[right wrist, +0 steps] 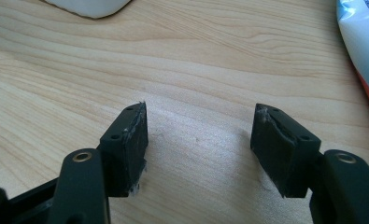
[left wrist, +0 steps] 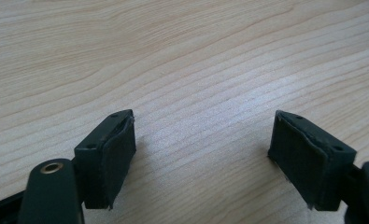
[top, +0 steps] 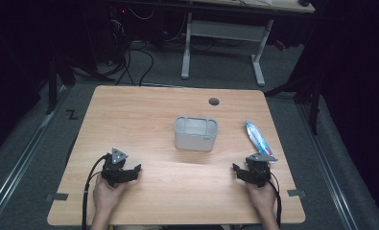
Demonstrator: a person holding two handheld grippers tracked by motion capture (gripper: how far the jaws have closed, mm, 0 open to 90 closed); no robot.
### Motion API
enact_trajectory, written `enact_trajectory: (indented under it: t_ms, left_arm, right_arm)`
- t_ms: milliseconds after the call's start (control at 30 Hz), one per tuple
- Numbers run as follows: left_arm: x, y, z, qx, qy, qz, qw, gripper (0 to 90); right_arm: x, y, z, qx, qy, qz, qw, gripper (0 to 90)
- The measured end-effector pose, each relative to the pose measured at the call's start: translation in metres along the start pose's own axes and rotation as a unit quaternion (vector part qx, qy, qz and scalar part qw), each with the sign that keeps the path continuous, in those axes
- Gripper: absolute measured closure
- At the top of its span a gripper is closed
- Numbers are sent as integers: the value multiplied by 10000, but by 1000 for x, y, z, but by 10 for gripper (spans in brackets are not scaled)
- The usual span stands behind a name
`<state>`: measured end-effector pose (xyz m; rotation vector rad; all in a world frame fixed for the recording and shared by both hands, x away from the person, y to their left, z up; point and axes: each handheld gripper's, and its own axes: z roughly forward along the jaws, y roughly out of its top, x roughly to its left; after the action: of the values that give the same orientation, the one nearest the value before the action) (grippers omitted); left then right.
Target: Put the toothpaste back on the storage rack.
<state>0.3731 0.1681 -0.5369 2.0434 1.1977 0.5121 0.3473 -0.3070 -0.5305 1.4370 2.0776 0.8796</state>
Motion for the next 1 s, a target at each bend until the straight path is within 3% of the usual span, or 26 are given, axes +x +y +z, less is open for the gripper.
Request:
enact_trajectory:
  t_ms: [1000]
  left_arm:
    - [1, 0, -1, 1, 32, -82, 10000, 237]
  right_arm:
    - [3, 1, -1, 51, -57, 62, 10000, 374]
